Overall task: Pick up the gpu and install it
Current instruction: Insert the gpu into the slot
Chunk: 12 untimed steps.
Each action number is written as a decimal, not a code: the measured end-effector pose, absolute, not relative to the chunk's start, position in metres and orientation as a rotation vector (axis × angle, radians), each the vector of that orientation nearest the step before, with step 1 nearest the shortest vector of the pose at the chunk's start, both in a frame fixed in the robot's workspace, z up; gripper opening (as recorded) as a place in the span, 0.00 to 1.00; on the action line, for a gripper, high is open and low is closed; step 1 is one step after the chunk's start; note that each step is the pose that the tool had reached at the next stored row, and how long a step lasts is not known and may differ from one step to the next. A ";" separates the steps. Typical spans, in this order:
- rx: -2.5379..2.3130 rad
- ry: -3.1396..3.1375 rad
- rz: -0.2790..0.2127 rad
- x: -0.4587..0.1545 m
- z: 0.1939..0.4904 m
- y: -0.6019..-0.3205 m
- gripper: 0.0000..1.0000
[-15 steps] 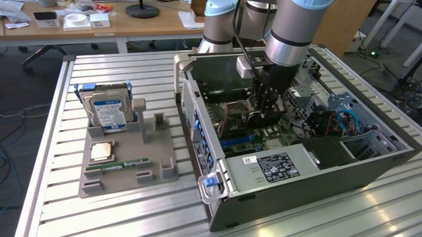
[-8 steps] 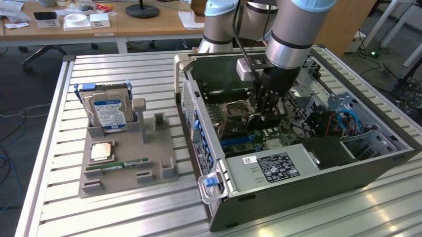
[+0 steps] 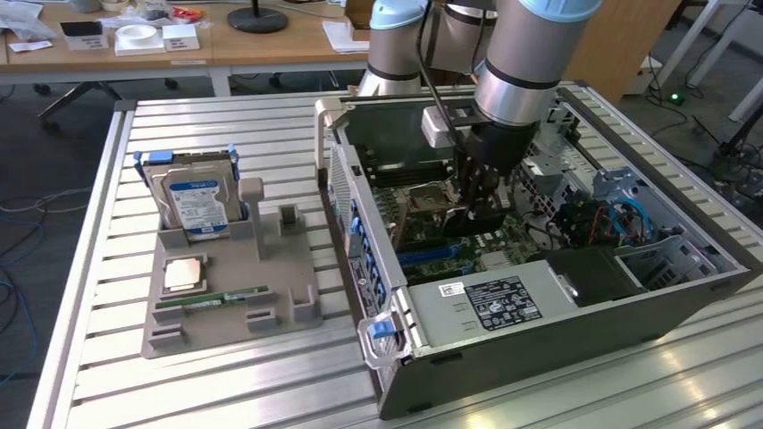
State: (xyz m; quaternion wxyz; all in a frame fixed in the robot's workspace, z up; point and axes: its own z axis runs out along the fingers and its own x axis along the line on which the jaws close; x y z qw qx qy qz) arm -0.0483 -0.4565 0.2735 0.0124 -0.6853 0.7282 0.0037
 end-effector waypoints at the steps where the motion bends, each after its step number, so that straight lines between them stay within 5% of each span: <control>1: -2.136 2.270 0.011 -0.050 0.274 -0.456 0.26; 12: -2.135 2.270 0.011 -0.057 0.274 -0.460 0.26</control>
